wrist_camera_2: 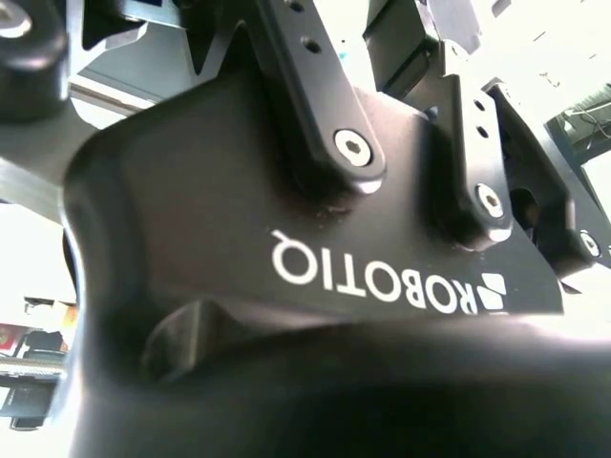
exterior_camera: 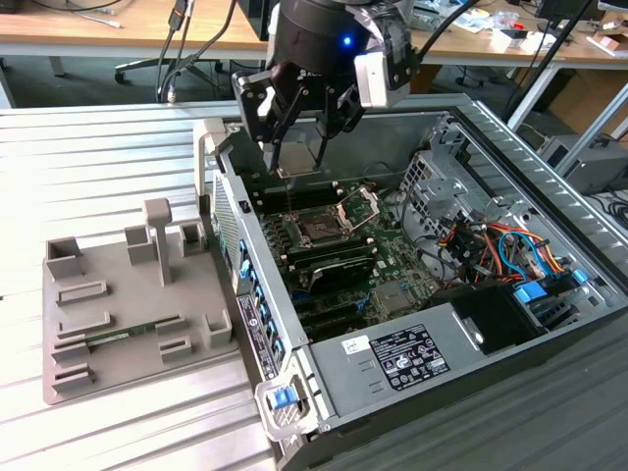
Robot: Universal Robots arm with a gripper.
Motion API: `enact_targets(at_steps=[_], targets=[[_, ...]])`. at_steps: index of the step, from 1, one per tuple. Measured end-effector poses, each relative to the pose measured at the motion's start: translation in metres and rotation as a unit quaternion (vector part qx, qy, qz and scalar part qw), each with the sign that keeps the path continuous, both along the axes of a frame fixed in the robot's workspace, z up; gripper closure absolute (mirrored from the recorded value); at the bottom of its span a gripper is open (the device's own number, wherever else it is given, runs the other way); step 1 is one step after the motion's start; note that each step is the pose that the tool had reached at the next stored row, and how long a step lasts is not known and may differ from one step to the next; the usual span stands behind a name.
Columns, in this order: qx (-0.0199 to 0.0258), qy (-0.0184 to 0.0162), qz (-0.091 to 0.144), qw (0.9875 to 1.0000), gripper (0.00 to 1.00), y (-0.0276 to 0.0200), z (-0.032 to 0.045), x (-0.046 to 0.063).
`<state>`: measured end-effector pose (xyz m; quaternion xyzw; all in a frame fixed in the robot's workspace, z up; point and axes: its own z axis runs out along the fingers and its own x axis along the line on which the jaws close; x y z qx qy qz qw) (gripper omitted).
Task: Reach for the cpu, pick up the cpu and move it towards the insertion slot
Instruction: 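Pick up the cpu and move it towards the insertion slot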
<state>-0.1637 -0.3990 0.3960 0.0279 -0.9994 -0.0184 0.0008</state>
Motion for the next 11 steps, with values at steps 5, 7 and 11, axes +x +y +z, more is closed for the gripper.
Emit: enact_targets(at_steps=[5,7,11], targets=[[0.0000,0.0000,0.000,1.0000,0.45,0.0000,0.0000,0.0023],[0.0000,0.0000,0.000,1.0000,0.45,0.0000,0.0000,0.0036],[0.0000,0.0000,0.000,1.0000,0.45,0.0000,0.0000,0.0065]])
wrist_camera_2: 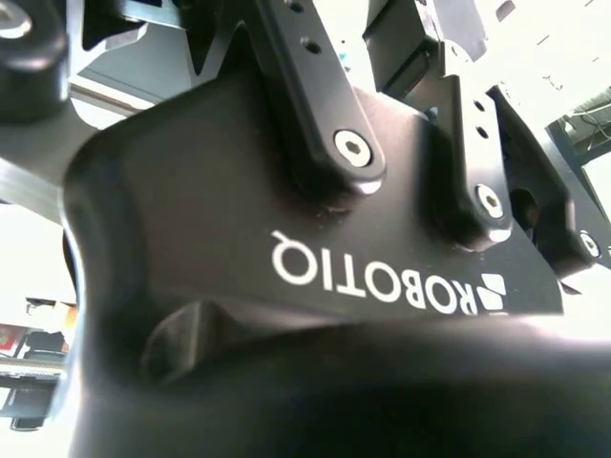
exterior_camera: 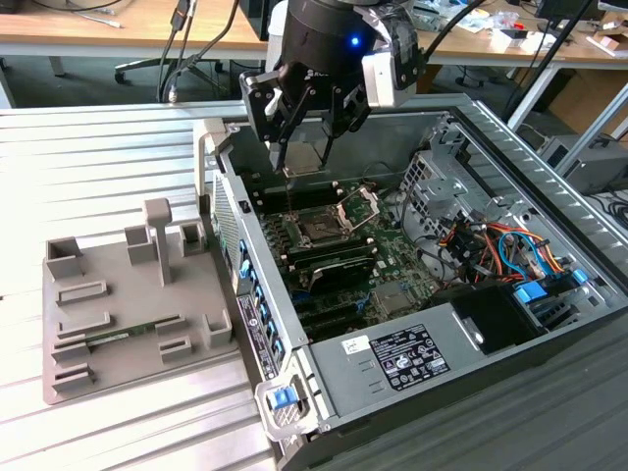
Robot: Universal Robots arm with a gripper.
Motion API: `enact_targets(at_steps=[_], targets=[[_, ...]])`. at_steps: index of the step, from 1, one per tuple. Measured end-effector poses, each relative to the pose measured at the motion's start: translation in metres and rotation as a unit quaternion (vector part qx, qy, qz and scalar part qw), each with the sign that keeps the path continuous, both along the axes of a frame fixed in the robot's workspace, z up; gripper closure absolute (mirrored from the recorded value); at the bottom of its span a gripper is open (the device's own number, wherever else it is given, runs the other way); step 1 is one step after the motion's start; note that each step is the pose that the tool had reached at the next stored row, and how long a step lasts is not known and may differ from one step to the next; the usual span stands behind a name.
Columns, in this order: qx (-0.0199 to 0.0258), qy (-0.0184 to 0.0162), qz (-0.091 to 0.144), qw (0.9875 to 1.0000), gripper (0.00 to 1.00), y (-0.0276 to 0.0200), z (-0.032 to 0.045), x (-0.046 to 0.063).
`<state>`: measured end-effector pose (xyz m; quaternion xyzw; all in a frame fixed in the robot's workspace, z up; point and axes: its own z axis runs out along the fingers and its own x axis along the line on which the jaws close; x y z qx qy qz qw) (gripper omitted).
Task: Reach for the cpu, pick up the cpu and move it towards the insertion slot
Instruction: 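Pick up the cpu and move it towards the insertion slot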
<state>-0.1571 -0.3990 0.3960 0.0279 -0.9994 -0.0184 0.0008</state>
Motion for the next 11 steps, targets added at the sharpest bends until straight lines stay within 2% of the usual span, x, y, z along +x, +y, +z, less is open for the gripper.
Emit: enact_targets(at_steps=[11], targets=[[0.0000,0.0000,0.000,1.0000,0.45,0.0000,0.0000,0.0056]])
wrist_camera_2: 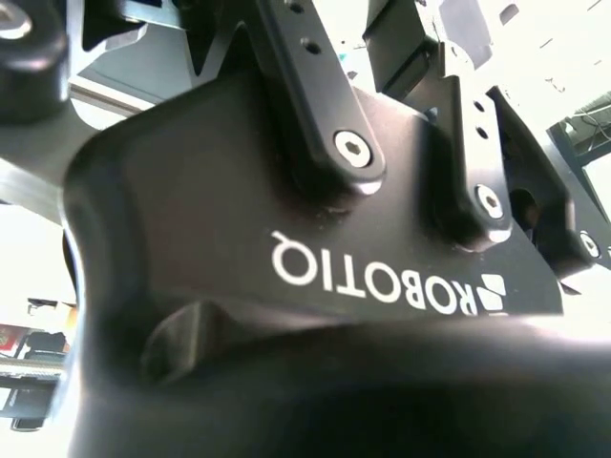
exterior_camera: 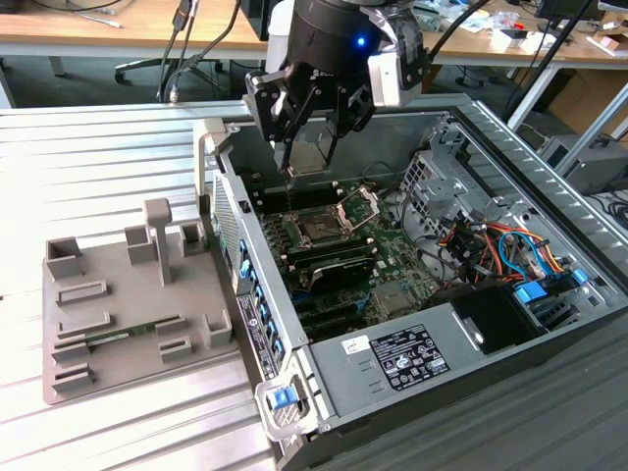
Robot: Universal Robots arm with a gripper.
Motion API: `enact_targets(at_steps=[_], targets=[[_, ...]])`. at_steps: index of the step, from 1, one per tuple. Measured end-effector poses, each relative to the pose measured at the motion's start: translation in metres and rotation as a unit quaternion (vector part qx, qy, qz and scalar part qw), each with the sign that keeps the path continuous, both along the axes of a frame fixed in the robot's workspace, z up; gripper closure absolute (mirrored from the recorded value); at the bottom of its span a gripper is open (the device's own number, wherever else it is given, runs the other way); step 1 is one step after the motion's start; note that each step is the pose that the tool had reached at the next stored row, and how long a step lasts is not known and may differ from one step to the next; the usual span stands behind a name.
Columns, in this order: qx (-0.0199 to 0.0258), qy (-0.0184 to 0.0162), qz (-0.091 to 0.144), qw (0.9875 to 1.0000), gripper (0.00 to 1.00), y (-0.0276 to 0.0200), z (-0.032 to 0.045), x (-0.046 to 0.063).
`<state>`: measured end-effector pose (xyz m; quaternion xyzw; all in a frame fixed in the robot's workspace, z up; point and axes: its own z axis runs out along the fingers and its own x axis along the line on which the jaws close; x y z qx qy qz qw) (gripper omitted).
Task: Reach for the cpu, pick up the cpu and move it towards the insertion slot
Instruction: 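Pick up the cpu and move it towards the insertion slot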
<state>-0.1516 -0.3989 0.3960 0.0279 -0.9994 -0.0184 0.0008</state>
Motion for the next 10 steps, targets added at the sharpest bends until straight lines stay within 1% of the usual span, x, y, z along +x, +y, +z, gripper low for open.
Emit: enact_targets(at_steps=[10], targets=[[0.0000,0.0000,0.000,1.0000,0.45,0.0000,0.0000,0.0054]])
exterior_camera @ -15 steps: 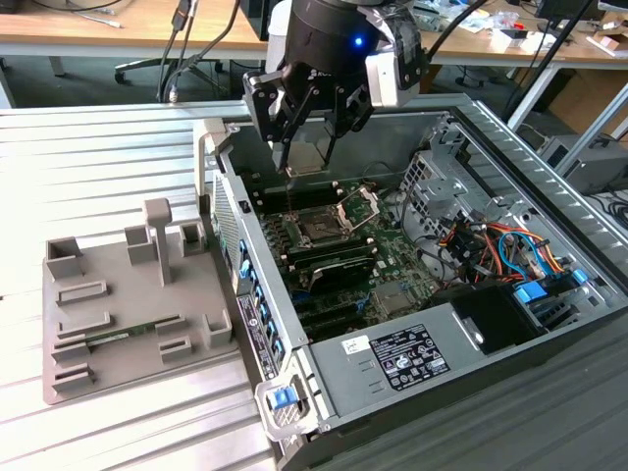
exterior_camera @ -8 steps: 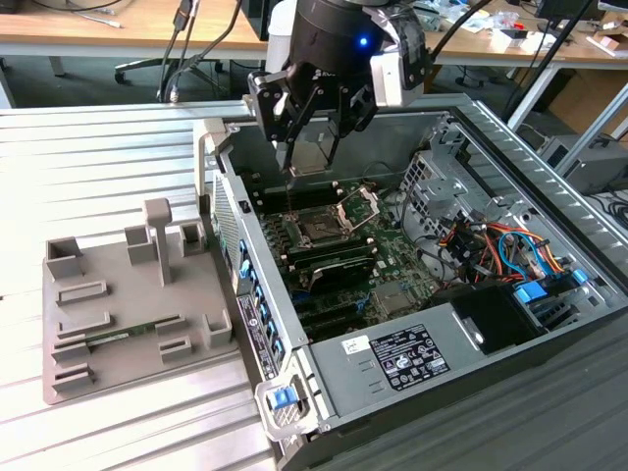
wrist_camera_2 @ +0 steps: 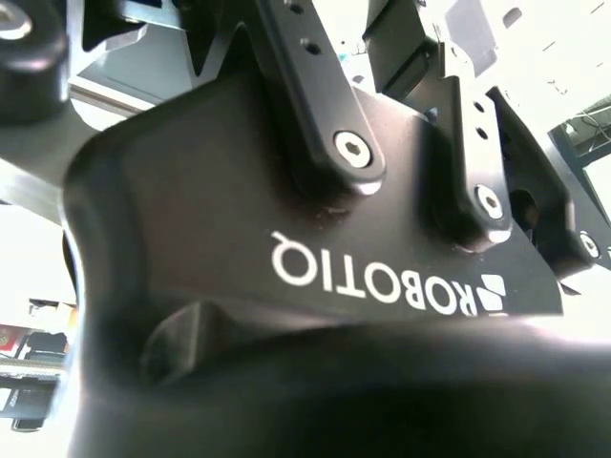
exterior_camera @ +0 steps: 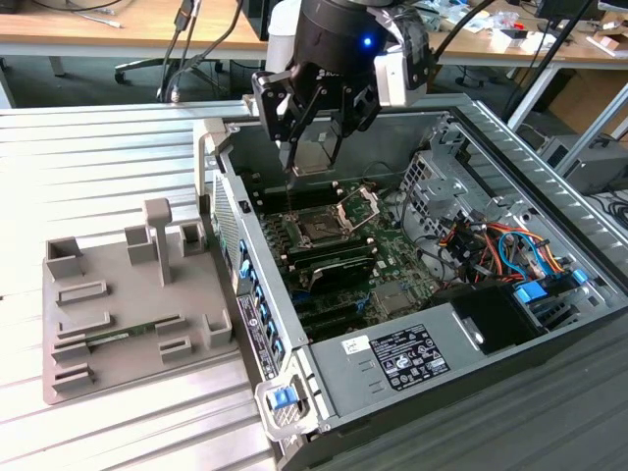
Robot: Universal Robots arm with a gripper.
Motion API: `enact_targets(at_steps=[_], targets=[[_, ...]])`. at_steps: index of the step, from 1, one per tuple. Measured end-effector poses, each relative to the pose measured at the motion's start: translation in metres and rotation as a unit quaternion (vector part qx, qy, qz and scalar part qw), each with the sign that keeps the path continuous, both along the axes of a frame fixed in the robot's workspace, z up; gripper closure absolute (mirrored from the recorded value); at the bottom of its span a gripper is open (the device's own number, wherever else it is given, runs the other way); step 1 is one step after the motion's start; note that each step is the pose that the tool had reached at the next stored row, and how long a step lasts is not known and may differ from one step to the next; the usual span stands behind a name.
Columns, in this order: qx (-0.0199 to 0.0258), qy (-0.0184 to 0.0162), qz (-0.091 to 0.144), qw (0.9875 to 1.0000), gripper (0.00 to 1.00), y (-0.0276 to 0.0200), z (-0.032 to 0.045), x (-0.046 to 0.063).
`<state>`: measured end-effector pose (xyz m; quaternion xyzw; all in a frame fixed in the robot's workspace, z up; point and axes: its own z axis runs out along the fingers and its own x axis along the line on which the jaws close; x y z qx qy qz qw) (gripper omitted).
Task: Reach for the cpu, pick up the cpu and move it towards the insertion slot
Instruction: 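Pick up the cpu and move it towards the insertion slot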
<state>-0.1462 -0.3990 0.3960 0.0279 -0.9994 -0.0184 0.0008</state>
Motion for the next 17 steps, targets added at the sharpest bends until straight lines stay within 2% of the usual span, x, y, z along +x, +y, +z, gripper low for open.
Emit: enact_targets(at_steps=[17], targets=[[0.0000,0.0000,0.000,1.0000,0.45,0.0000,0.0000,0.011]])
